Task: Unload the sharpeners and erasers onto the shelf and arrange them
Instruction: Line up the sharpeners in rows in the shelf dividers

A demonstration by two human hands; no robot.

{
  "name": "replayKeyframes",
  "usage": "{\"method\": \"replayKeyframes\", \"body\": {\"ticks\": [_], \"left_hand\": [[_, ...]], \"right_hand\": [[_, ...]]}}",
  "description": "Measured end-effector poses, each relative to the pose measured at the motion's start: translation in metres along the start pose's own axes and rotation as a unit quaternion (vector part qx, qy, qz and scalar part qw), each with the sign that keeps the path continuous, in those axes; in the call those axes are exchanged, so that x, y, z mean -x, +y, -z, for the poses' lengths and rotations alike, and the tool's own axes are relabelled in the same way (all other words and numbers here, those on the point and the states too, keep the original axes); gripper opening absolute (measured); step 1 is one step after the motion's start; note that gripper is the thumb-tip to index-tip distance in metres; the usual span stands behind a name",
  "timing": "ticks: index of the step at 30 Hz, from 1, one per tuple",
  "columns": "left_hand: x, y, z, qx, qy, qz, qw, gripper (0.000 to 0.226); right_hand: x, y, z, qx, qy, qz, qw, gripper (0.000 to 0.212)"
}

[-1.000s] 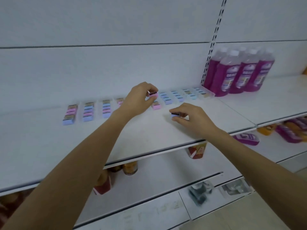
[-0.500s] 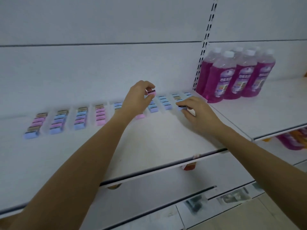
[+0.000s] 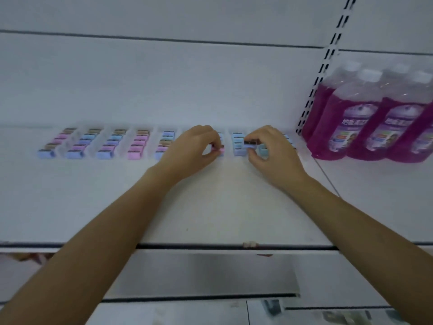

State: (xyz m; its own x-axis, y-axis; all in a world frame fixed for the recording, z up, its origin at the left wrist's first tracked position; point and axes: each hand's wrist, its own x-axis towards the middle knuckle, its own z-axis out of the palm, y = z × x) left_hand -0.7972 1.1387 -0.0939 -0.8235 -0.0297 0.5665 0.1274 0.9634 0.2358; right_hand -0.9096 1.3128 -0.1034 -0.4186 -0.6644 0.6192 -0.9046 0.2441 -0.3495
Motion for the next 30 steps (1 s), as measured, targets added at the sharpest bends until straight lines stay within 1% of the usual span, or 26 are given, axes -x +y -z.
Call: {"method": "replayKeyframes", "body": {"ticks": [1, 4, 6, 11, 14, 16, 22, 30], "left_hand": [[0.0, 0.0, -0.001, -0.007, -0.007, -0.003, 1.0, 0.016], [0.001, 0.0, -0.001, -0.03, -0.024, -0.011, 0.999, 0.01], [0.003, -0.001, -0.002, -0.042, -0.03, -0.013, 0.999, 0.011], [0.004, -0.002, -0.004, -0.054, -0.029, -0.004, 0.998, 0.028], [0.003, -0.001, -0.005, -0.065, -0.018, -0.001, 0.998, 0.017], [0.004, -0.001, -0.006, -0.075, -0.013, 0.001, 0.997, 0.013], [0.005, 0.0, -0.007, -0.1, 0.003, 0.009, 0.995, 0.01], [0.004, 0.0, -0.006, -0.092, -0.014, 0.017, 0.996, 0.013]], "right_hand": [[0.0, 0.001, 0.0, 0.004, -0.008, 0.006, 1.0, 0.014], [0.002, 0.005, -0.002, 0.025, -0.021, 0.04, 0.999, 0.006], [0.003, 0.007, -0.002, 0.029, -0.02, 0.04, 0.999, 0.007], [0.003, 0.008, -0.005, 0.03, -0.031, 0.034, 0.998, 0.007], [0.001, 0.01, -0.007, 0.034, -0.029, 0.033, 0.998, 0.009], [0.0, 0.01, -0.008, 0.038, -0.025, 0.036, 0.998, 0.009], [-0.002, 0.01, -0.012, 0.046, -0.018, 0.04, 0.998, 0.009], [0.0, 0.009, -0.01, 0.054, -0.009, 0.048, 0.997, 0.01]]}}
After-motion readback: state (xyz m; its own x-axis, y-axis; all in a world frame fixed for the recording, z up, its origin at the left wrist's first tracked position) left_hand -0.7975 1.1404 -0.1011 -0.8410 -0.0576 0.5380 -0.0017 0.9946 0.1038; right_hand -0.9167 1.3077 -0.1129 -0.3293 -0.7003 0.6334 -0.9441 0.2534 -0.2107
